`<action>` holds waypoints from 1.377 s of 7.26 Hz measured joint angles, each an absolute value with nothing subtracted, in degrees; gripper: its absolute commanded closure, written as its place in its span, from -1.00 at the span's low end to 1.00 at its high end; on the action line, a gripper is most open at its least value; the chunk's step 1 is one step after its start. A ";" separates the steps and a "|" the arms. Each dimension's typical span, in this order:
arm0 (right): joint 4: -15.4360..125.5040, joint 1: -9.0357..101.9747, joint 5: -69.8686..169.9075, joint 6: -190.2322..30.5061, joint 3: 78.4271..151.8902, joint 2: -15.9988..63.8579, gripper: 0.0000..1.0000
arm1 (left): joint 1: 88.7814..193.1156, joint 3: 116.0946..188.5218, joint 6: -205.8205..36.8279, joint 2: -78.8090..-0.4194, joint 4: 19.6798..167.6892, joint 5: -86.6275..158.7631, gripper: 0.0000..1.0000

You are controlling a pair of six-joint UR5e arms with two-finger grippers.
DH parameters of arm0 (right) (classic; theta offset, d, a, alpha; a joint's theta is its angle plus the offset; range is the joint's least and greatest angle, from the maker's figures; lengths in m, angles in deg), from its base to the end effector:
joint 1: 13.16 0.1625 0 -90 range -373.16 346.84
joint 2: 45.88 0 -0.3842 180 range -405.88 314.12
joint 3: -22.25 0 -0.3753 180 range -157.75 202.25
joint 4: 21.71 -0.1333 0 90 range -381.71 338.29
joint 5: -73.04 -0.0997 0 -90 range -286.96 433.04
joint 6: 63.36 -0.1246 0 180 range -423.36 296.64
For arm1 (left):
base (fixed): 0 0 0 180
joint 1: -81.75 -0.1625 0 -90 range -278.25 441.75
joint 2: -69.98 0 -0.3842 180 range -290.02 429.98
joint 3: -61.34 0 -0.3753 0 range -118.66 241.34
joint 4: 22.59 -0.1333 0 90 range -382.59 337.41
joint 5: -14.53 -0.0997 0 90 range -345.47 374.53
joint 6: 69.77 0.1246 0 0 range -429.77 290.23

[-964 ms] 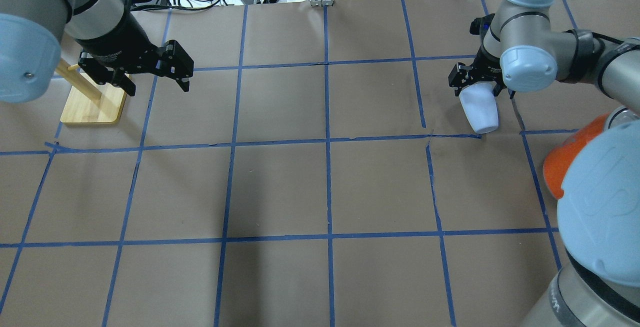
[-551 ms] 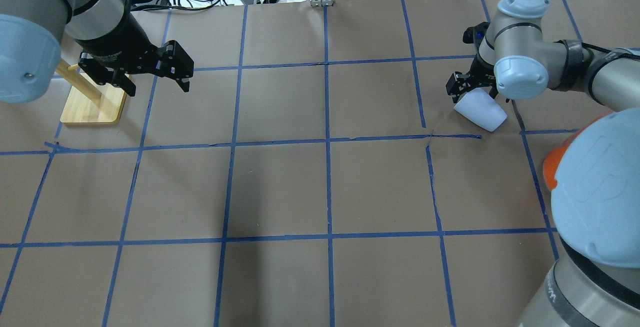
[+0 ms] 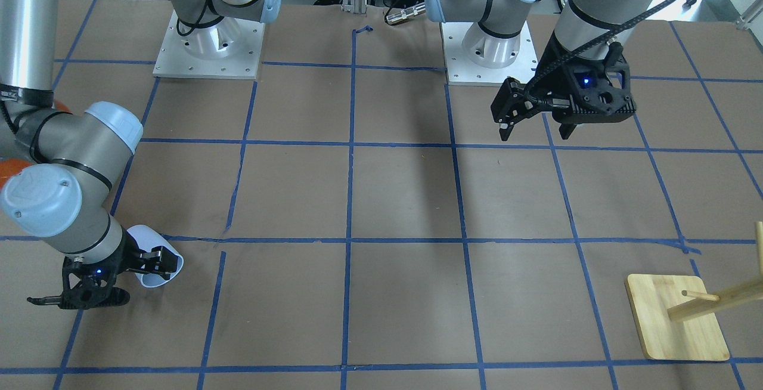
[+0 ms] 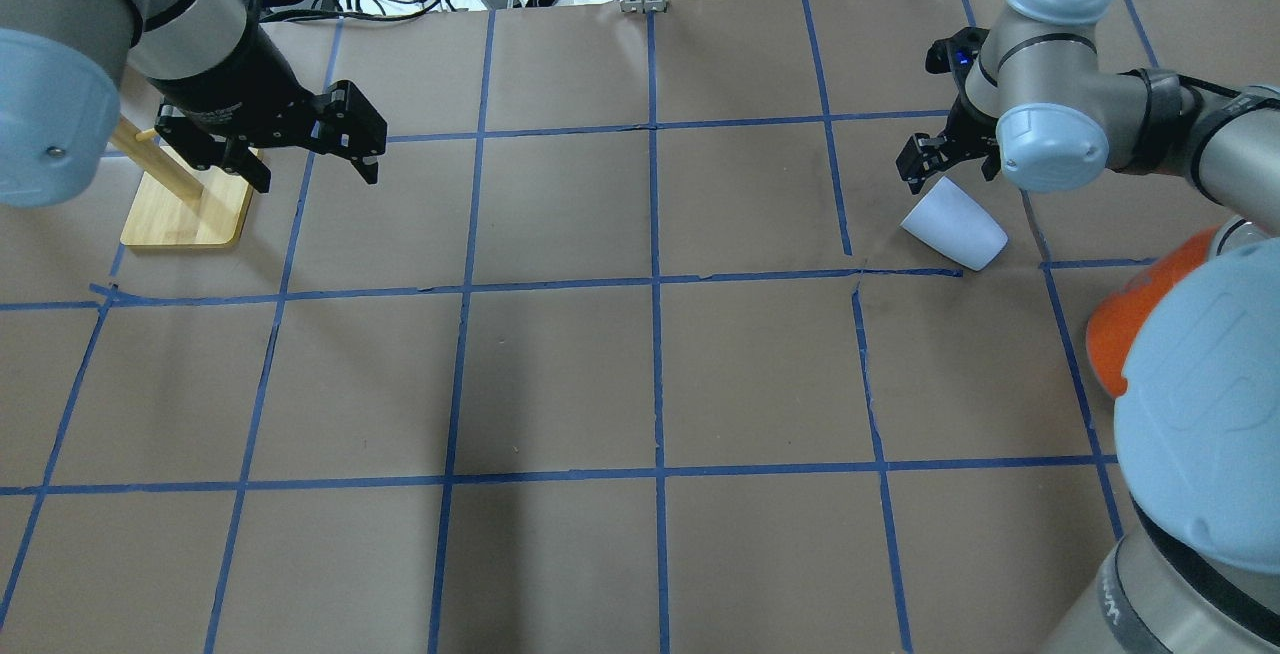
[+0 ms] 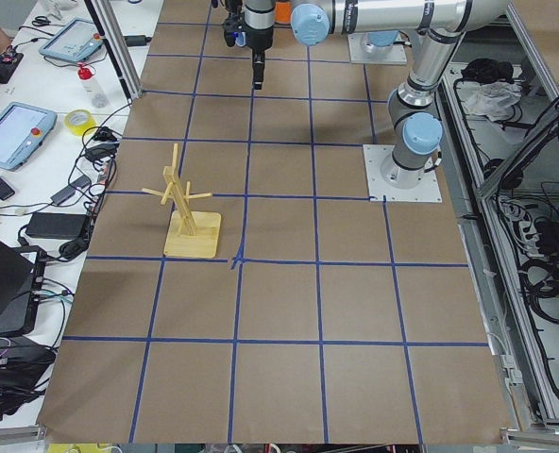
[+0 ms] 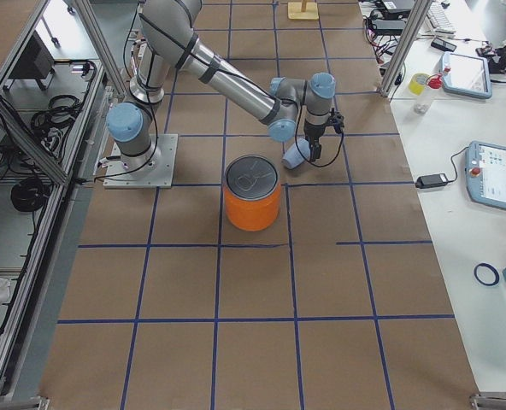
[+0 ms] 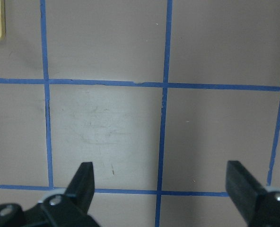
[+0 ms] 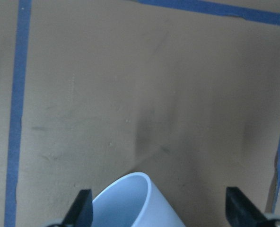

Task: Flip cup
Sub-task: 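Lift the white cup off the table with the right gripper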

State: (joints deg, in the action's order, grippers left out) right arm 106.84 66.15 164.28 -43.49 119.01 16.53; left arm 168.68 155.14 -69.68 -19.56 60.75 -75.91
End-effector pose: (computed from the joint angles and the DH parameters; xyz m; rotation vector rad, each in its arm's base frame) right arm 0.0177 -0.6102 0.1743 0.2468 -3.0899 0.1008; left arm -0.1065 -0.4847 0.4062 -0.0818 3.1300 -0.0904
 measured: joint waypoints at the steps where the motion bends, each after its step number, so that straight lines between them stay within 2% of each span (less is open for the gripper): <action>1: 106.55 66.21 162.67 -39.69 119.25 17.47 -1.00 | 168.68 155.17 -69.74 -19.68 60.75 -75.85 -1.00; 5: 104.53 66.44 159.87 -24.96 122.53 22.09 -1.00 | 168.68 155.21 -69.54 -19.75 60.82 -75.94 -1.00; 10: 107.94 66.47 160.46 -21.10 126.82 21.81 -1.00 | 168.67 155.20 -69.51 -20.09 60.72 -75.88 -1.00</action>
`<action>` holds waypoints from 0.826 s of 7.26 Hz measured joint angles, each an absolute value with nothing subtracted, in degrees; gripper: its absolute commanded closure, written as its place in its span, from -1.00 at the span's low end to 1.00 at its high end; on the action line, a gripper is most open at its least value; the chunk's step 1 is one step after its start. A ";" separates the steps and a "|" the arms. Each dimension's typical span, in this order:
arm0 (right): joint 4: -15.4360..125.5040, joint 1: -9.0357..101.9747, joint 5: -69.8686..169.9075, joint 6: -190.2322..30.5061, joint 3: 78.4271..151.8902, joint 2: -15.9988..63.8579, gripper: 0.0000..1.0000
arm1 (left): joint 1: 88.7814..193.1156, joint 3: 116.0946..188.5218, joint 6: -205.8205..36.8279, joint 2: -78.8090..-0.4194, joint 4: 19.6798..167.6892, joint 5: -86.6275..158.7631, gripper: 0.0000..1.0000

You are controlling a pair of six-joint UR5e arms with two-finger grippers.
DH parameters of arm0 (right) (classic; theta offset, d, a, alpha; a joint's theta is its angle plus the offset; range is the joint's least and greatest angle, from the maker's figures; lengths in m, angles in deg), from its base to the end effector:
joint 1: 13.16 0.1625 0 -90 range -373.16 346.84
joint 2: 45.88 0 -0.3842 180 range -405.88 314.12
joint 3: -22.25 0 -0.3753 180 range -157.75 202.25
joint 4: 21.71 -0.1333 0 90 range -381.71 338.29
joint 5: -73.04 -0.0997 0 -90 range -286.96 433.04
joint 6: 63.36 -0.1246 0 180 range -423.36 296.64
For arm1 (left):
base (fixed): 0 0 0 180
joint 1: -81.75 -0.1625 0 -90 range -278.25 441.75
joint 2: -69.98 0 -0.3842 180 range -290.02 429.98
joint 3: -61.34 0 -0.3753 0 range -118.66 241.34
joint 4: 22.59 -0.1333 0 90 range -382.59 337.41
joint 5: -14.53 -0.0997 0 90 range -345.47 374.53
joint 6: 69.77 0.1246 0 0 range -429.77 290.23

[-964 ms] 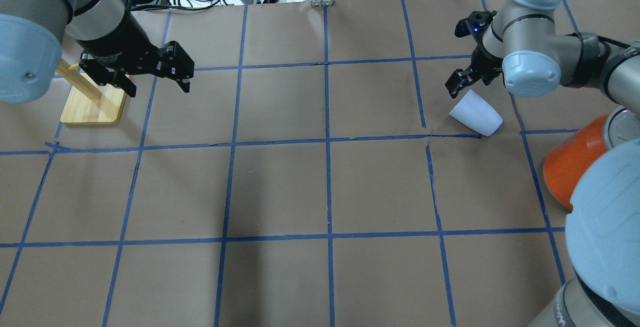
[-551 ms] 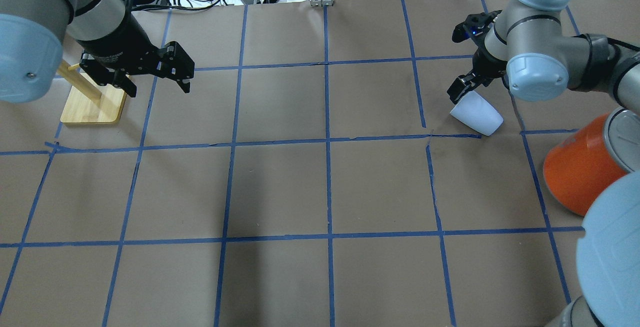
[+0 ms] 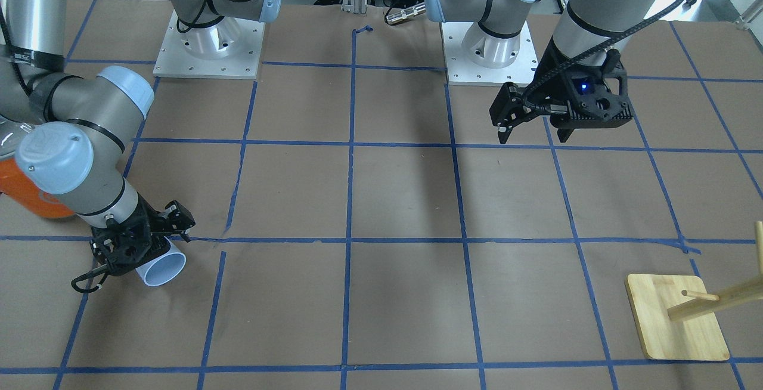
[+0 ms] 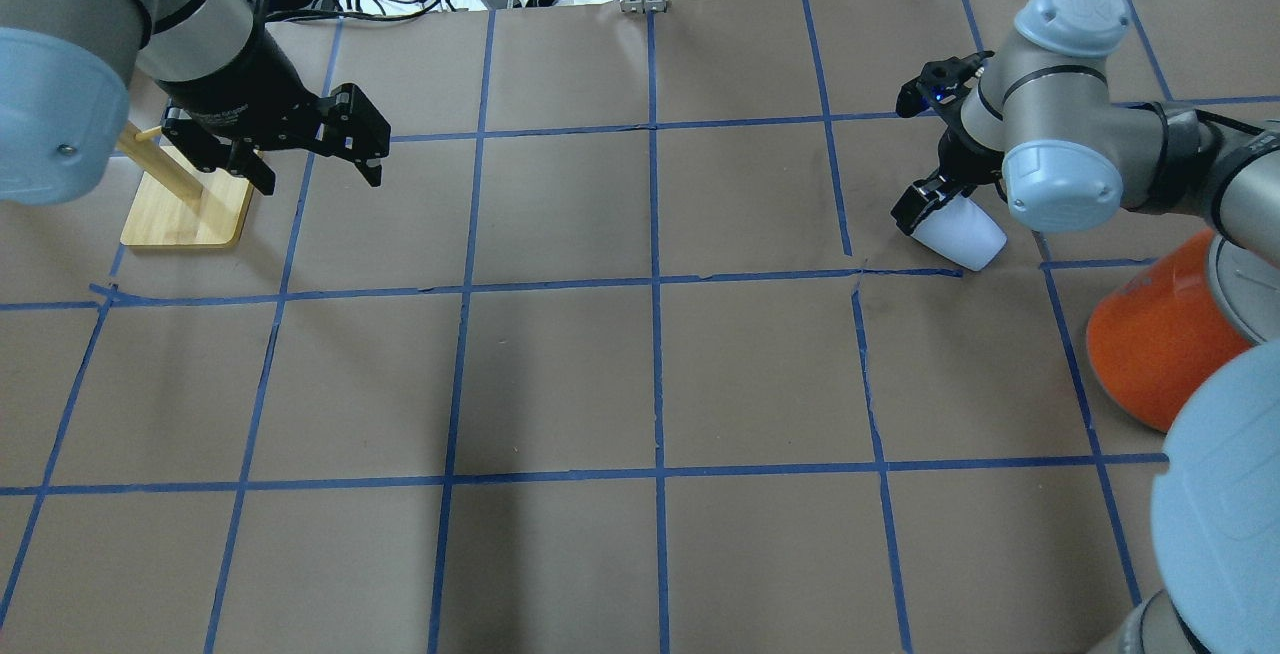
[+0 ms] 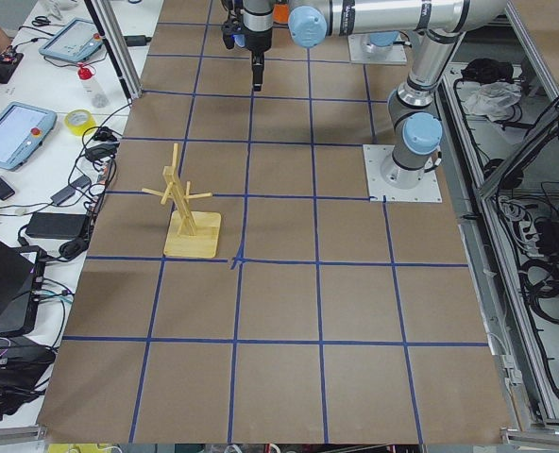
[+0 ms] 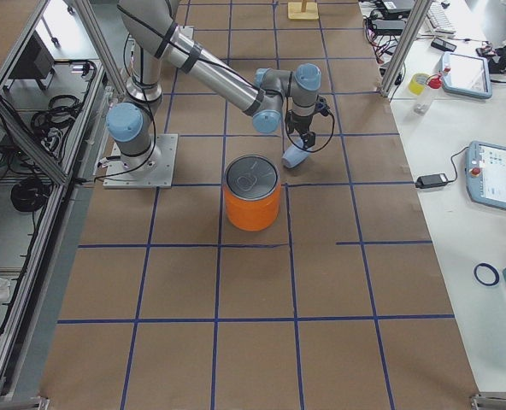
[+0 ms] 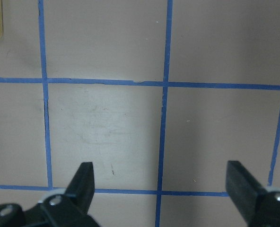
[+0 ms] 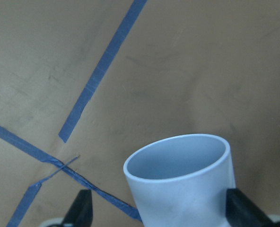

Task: Flip cup
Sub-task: 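Lift the white cup off the table with the right gripper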

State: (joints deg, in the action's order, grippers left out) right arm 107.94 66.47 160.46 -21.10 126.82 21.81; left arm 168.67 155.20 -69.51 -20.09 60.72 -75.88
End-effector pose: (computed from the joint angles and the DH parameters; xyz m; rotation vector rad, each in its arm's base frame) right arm 0.0373 -0.5676 0.1732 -0.8590 3.0006 -0.0988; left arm -0.1064 -0.4869 0.4013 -0.0773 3.1312 -0.0751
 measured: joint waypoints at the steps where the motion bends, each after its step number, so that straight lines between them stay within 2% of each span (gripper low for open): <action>1: 109.40 66.47 160.50 -20.20 127.06 21.14 -1.00 | 168.66 155.19 -69.50 -20.08 60.70 -75.80 -1.00; 6: 112.05 66.47 160.60 -18.93 127.34 19.52 -1.00 | 168.67 155.20 -69.50 -20.12 60.61 -75.77 -1.00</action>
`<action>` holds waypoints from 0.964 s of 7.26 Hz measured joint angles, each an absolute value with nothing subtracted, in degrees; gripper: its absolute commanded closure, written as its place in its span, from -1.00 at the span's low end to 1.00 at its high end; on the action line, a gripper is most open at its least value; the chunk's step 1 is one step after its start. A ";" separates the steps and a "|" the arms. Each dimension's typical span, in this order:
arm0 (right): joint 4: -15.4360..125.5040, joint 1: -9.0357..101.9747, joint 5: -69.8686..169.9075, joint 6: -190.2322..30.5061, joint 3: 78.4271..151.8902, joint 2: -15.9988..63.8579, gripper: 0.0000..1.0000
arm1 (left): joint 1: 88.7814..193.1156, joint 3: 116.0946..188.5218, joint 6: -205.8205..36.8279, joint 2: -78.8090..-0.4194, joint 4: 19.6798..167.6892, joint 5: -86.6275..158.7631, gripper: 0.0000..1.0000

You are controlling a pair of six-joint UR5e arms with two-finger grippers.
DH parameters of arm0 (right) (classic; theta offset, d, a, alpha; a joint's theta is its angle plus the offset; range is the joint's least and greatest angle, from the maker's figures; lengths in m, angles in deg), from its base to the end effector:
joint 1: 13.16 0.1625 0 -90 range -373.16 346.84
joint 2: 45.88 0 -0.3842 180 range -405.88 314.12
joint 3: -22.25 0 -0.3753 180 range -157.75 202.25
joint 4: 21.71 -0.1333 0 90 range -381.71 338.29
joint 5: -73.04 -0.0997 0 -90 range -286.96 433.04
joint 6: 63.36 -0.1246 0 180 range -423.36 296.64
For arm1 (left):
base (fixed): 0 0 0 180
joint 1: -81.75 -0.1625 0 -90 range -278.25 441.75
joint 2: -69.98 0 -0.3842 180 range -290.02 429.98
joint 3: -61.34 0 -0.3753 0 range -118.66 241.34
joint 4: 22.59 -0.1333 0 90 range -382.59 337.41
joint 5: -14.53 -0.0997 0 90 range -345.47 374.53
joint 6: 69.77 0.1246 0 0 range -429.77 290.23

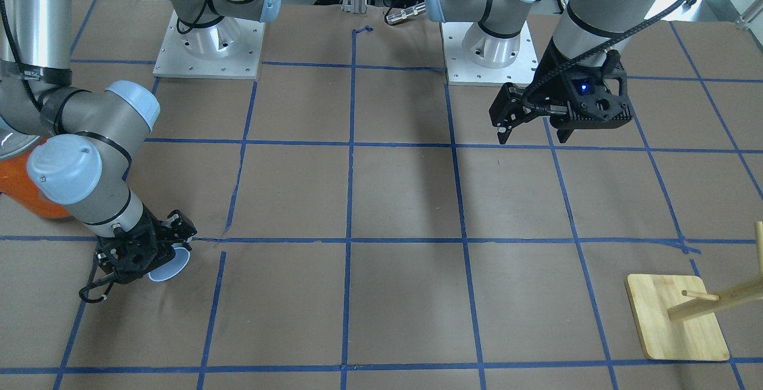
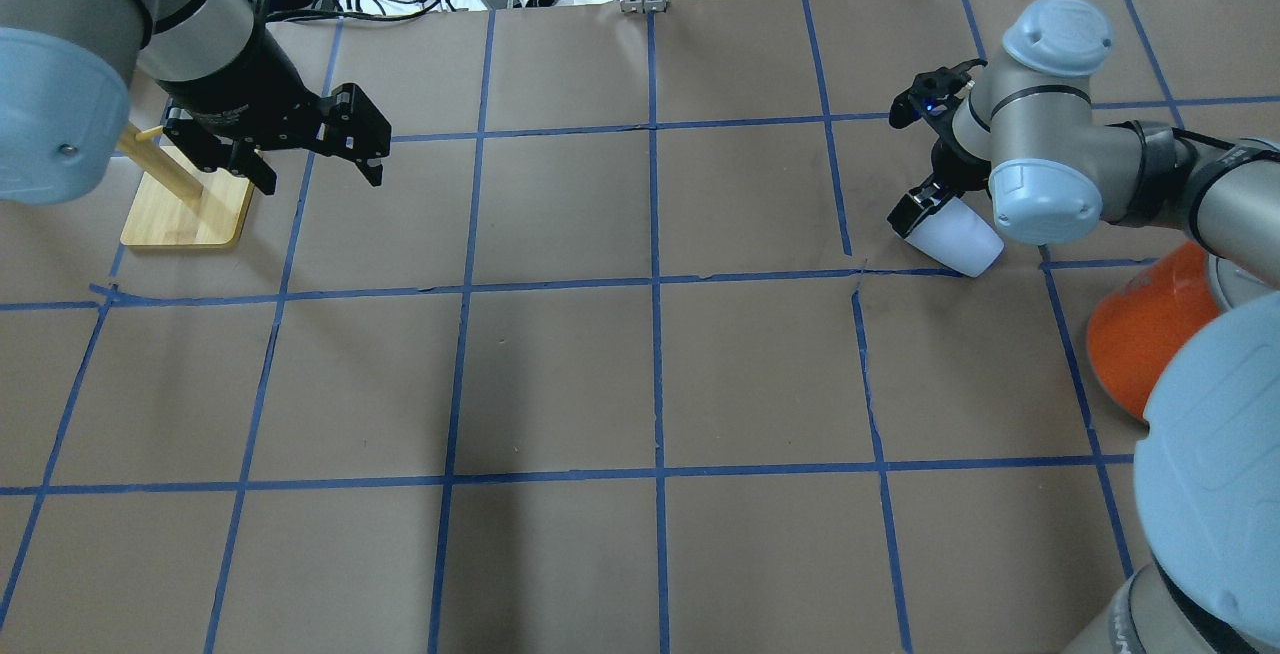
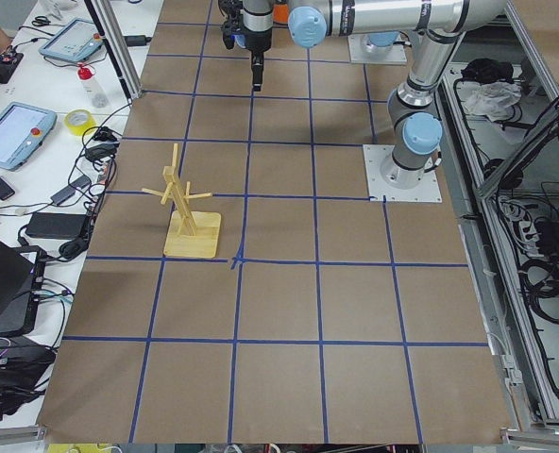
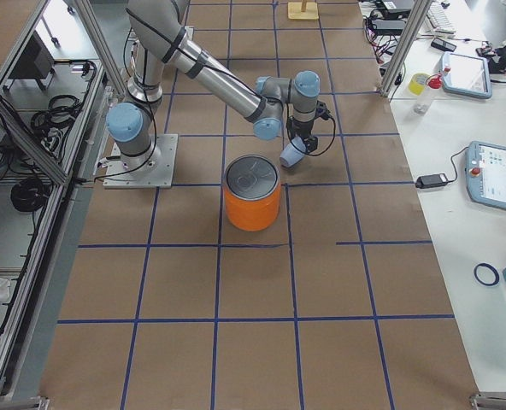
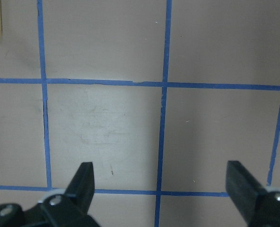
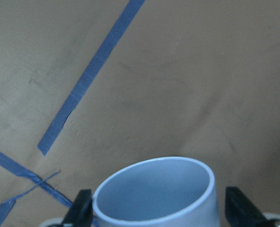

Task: Flip cup
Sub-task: 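Lift the white cup off the table with the right gripper, then carry the held cup toward the table center with the right gripper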

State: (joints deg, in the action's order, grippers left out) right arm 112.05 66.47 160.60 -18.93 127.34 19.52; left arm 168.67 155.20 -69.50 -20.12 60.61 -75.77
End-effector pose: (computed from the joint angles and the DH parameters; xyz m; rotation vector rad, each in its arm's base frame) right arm 0.0361 -0.5729 0.1551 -0.9201 2.9957 -0.1296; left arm -0.1066 -0.4873 0.4013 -0.0770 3.1330 -0.0774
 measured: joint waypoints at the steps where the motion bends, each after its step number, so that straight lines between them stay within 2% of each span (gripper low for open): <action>1: 112.08 66.46 160.64 -18.94 127.36 19.24 -1.00 | 168.66 155.23 -69.48 -20.12 60.63 -75.80 -1.00; 3: 112.07 66.39 160.68 -19.04 127.11 18.09 -1.00 | 168.60 155.28 -69.42 -20.07 60.64 -75.80 -1.00; 4: 112.06 66.39 160.77 -19.06 126.78 17.87 -0.81 | 168.60 155.27 -69.42 -20.08 60.64 -75.78 -1.00; 5: 112.07 66.33 160.72 -19.06 126.70 17.73 -0.49 | 168.59 155.26 -69.42 -20.13 60.64 -75.79 -1.00; 6: 111.97 66.23 160.72 -19.05 126.68 17.64 0.03 | 168.59 155.27 -69.41 -20.14 60.66 -75.81 -1.00; 7: 111.70 66.06 160.94 -19.14 126.69 17.81 0.21 | 168.59 155.31 -69.42 -20.13 60.67 -75.82 -1.00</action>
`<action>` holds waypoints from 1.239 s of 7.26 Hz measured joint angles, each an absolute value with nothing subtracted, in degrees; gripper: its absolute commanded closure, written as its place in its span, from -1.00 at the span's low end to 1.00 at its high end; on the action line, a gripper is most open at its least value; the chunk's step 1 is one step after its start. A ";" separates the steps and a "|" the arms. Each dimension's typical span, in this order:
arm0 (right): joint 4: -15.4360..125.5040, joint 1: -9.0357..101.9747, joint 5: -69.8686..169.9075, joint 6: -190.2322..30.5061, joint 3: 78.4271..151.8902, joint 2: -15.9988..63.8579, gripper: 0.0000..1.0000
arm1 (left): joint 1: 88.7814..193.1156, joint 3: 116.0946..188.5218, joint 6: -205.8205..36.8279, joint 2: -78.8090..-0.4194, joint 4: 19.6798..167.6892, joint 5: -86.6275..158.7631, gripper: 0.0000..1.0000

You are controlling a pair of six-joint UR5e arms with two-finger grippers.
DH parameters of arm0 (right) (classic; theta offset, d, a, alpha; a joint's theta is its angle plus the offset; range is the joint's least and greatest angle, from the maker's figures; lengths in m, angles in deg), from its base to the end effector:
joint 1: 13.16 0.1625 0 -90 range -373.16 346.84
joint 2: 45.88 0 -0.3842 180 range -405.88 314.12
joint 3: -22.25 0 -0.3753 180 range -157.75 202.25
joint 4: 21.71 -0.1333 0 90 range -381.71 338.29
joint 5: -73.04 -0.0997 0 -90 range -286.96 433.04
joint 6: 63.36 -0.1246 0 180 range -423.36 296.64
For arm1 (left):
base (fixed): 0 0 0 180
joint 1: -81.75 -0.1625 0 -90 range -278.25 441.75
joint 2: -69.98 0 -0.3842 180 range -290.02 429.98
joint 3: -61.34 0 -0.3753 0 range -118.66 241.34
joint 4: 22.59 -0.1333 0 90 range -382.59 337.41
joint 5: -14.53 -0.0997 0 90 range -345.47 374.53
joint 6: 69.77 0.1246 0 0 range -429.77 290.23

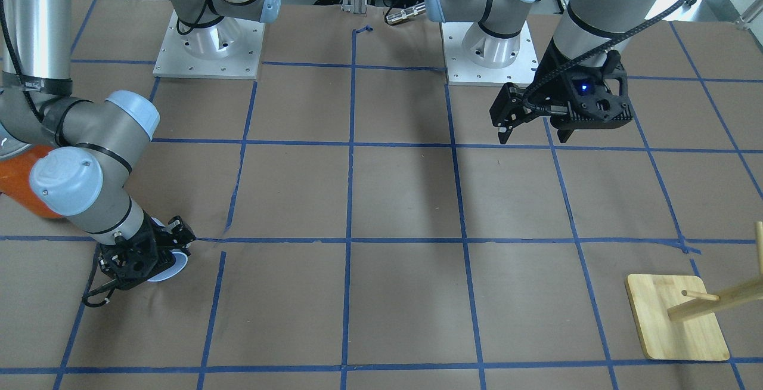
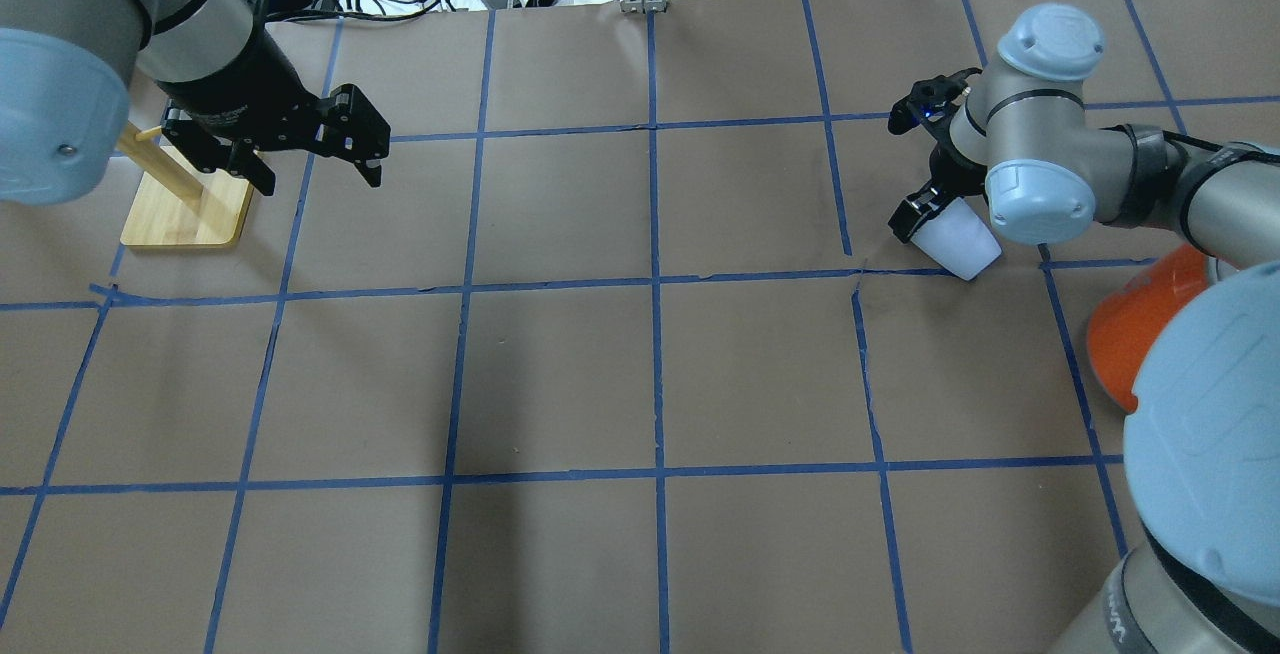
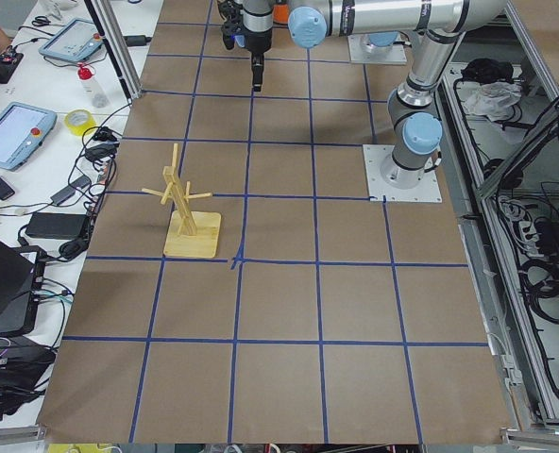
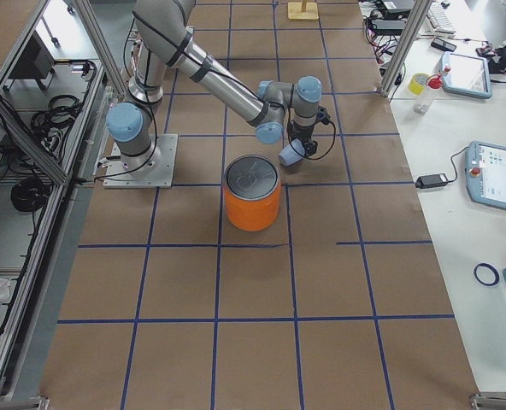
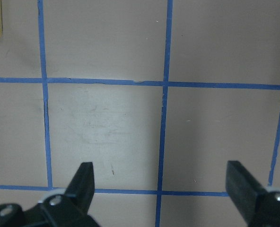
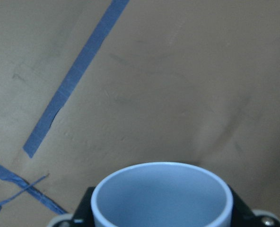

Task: Flip cup
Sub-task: 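Carry the held cup toward the table center with the right gripper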

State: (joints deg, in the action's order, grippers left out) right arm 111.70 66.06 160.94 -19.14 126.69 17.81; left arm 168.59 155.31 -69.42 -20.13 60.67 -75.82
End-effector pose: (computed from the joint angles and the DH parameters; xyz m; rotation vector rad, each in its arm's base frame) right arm 0.0307 -0.5759 0.1422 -0.9015 2.9965 -0.0909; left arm -0.1059 -0.4870 0.4002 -0.0770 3.1323 -0.0724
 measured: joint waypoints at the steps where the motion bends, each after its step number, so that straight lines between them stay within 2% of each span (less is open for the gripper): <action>1: 111.63 65.89 160.98 -19.47 126.29 18.61 0.33 | 168.59 155.46 -69.41 -20.06 60.66 -75.81 -1.00; 3: 108.58 65.84 160.34 -23.18 123.98 21.56 0.33 | 168.59 155.90 -69.38 -19.93 60.64 -75.87 -1.00; 5: 103.67 68.32 158.34 -35.92 119.82 23.01 0.62 | 168.54 156.09 -69.41 -19.80 60.62 -75.90 -1.00; 6: 102.68 71.63 157.55 -39.52 118.33 22.71 0.65 | 168.45 156.07 -69.41 -19.70 60.58 -75.89 -1.00; 7: 102.38 75.55 157.48 -41.90 117.30 21.94 0.77 | 168.38 155.98 -69.43 -19.59 60.54 -75.85 -1.00; 9: 102.59 82.52 157.03 -48.77 116.19 20.08 0.89 | 168.28 155.99 -69.47 -19.61 60.38 -75.86 -1.00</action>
State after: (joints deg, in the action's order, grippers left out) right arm 102.59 82.52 157.03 -48.77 116.19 20.08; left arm 168.28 155.99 -69.47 -19.61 60.38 -75.86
